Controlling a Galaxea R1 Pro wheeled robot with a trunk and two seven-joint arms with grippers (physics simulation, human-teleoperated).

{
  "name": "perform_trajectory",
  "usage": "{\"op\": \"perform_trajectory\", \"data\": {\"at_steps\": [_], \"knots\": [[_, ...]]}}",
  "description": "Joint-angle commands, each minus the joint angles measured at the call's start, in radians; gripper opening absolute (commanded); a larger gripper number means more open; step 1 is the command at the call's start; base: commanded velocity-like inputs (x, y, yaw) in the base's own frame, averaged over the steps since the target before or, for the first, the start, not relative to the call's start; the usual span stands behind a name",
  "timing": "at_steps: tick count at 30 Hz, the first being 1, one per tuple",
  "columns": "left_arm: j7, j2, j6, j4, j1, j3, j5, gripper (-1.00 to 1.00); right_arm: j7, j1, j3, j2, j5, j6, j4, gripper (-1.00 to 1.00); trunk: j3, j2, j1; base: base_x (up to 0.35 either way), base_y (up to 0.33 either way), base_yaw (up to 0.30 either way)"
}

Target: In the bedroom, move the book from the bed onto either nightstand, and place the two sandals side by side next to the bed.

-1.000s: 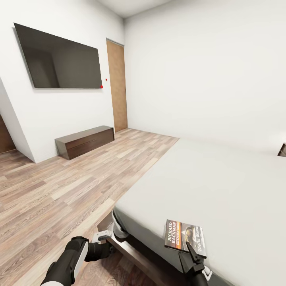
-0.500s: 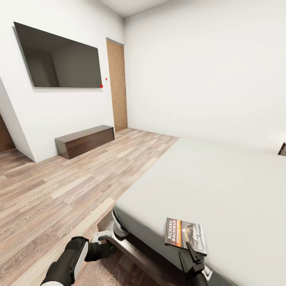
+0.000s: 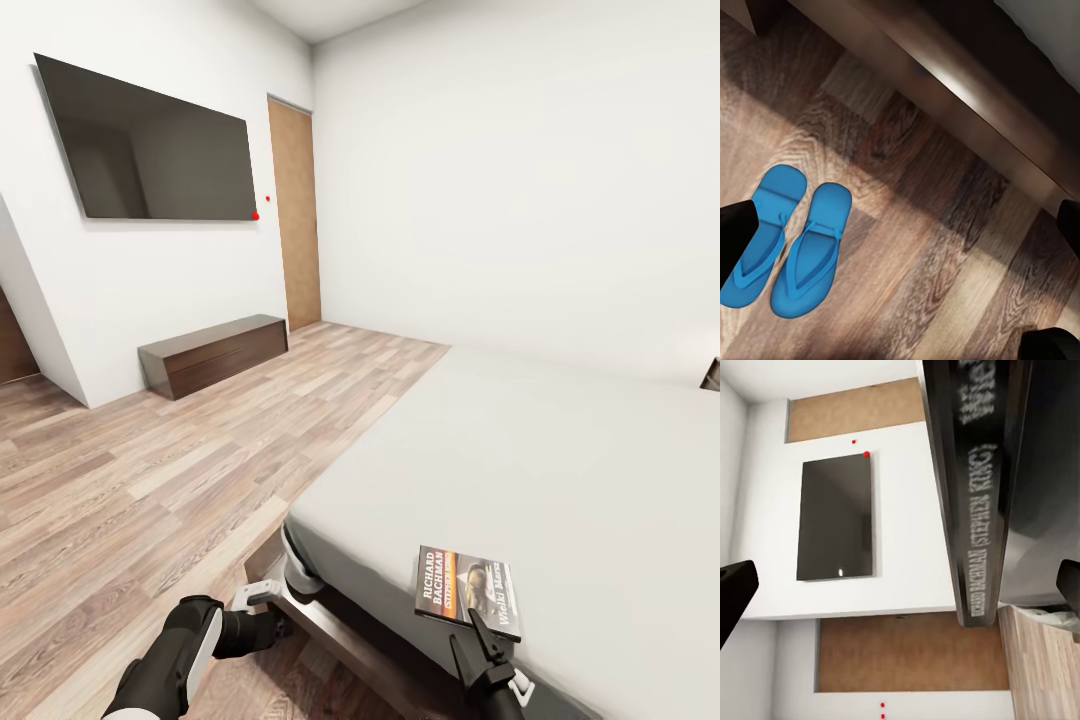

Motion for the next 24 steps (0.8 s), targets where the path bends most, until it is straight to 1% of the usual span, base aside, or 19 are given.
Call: {"op": "perform_trajectory", "data": {"at_steps": [1, 24], "knots": [[-0.009, -0.001, 0.004, -0.001, -0.001, 0.006, -0.011, 1.00, 0.002, 0.000, 0.007, 0.000, -0.011, 0.010, -0.001, 1.00, -0.001, 0.000, 0.000, 0.000, 0.000, 0.000], [-0.009, -0.001, 0.004, -0.001, -0.001, 0.006, -0.011, 1.00, 0.002, 0.000, 0.007, 0.001, -0.011, 0.009, -0.004, 1.00, -0.001, 0.000, 0.000, 0.000, 0.000, 0.000]]}}
